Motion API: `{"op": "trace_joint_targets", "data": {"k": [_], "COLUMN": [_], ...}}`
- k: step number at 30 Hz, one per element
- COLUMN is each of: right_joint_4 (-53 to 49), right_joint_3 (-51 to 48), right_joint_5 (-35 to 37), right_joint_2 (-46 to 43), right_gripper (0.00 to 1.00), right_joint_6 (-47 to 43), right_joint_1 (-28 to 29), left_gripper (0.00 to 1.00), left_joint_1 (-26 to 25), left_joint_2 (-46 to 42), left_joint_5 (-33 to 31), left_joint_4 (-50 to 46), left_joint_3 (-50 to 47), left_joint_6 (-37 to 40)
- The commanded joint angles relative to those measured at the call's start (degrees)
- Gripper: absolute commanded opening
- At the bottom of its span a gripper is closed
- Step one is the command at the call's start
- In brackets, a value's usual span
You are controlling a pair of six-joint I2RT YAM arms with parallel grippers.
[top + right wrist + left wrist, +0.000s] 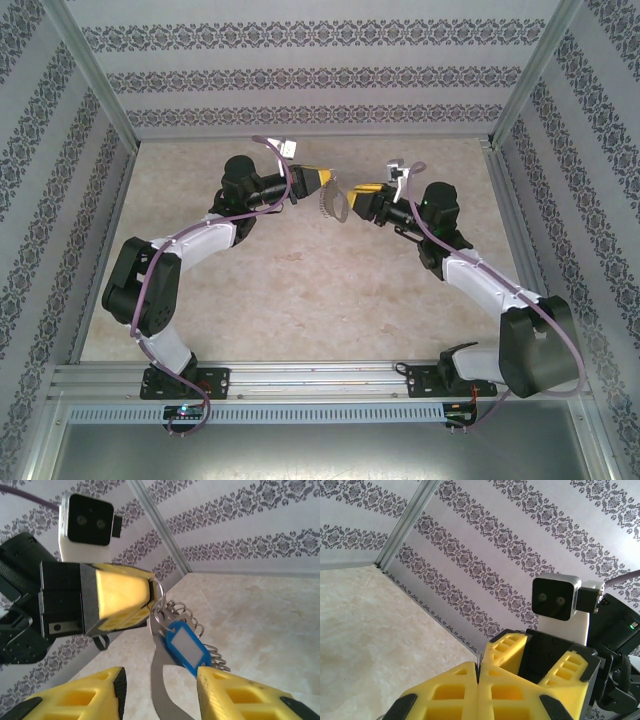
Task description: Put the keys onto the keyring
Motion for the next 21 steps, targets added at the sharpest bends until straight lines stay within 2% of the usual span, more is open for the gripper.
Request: {"op": "trace_joint_targets", "data": {"k": [1, 15, 21], "right_joint_4": [2.3, 17.1, 18.9], "right_joint_3": [3.6, 10.5, 11.3], "right_joint_5": [2.2, -1.9, -2.9], "right_joint_2": [1.2, 13.9, 16.1], "right_gripper": [0.42, 0.40, 0.38], "right_joint_6": [3.5, 15.8, 16.9], "right_joint_1": [-0.3, 0.1, 1.4], "left_gripper": [0.00, 0.00, 0.00], "left_joint_1": [-0.7, -0.7, -0.7], "left_joint_2": [-1.6, -2.4, -2.2], "left_joint_5": [0.9, 1.5, 1.7], "left_joint_4": [4.6, 4.7, 4.5], "left_joint_3": [0.0, -0.5, -0.4], "left_joint_6": [0.3, 0.1, 0.1]}}
